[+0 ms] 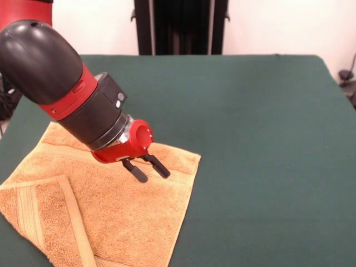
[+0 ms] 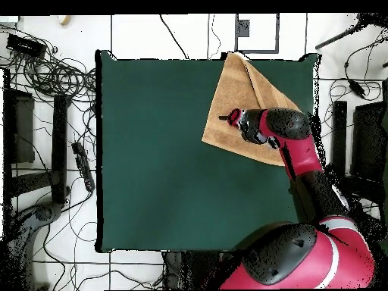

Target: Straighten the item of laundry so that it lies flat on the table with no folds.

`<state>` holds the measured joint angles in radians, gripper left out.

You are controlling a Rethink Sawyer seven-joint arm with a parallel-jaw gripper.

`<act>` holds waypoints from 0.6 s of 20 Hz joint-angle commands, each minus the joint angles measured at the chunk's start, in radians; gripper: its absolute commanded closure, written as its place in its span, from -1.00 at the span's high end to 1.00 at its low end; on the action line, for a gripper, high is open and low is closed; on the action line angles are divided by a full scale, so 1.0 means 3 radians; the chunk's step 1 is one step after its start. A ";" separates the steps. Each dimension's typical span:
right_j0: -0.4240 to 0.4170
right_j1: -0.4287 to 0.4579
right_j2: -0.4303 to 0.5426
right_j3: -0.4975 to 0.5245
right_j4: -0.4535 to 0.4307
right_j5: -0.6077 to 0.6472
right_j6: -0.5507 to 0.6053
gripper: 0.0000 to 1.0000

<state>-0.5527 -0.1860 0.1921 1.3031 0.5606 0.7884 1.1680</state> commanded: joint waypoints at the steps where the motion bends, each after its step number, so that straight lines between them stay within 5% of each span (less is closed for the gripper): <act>1: 0.0110 0.0403 0.0385 0.0500 -0.0136 0.0215 0.0284 1.00; 12: 0.0466 0.0484 -0.0109 0.0256 -0.0288 0.0248 0.0832 1.00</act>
<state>-0.5255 -0.1885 0.1668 1.2902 0.5467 0.7882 1.1688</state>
